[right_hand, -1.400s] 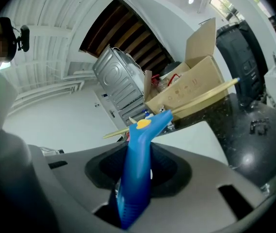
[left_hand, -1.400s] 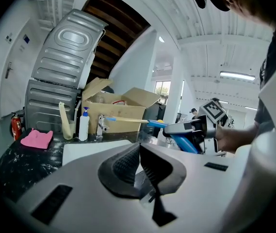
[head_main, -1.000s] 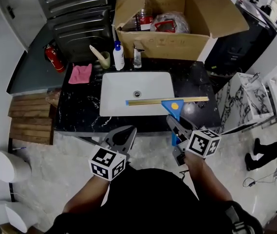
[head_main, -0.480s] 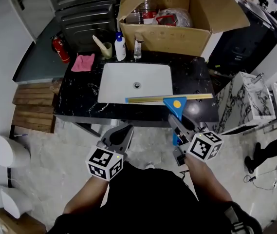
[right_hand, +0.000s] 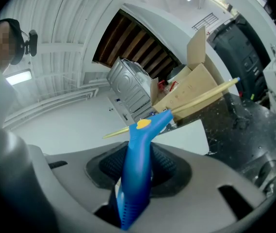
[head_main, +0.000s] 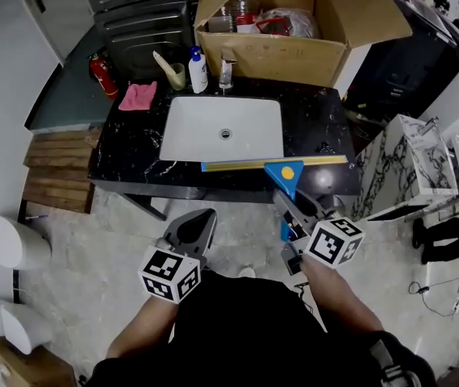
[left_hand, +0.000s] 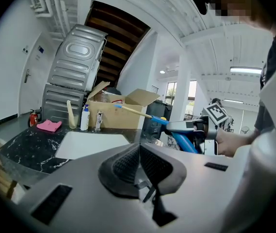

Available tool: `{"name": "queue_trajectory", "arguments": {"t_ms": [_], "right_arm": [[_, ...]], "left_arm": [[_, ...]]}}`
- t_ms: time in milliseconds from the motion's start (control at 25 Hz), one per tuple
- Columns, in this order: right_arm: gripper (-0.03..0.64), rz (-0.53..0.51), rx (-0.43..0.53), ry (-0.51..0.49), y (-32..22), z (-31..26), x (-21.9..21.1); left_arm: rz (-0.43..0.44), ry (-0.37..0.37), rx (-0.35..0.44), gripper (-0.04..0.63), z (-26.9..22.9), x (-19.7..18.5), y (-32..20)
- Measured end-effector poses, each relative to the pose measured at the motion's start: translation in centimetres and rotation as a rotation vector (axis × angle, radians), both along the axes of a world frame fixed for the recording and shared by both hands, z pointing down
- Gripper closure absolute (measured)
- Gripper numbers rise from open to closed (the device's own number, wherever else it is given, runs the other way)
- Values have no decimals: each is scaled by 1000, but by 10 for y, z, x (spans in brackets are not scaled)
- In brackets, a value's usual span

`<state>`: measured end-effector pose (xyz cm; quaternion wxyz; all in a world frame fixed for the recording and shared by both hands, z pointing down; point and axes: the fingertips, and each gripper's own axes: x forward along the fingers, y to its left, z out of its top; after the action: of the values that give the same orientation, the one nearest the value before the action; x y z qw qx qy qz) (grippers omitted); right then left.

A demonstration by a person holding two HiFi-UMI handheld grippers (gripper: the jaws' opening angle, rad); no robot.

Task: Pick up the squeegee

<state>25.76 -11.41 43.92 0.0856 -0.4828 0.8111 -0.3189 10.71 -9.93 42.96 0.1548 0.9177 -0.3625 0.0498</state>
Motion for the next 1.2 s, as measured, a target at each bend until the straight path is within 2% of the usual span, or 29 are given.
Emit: {"name": "queue_trajectory", "arguments": {"t_ms": [320, 520, 960, 1200], "right_arm": [[482, 30, 22, 39, 3, -9, -18], [482, 71, 11, 50, -4, -12, -36], [482, 119, 24, 59, -17, -17, -67], [482, 116, 15, 59, -24, -17, -83]], "left_arm": [[57, 8, 30, 578, -14, -8, -15], [102, -11, 43, 578, -22, -30, -29], [167, -25, 35, 578, -21, -57, -46], [164, -18, 19, 578, -17, -72, -55]]}}
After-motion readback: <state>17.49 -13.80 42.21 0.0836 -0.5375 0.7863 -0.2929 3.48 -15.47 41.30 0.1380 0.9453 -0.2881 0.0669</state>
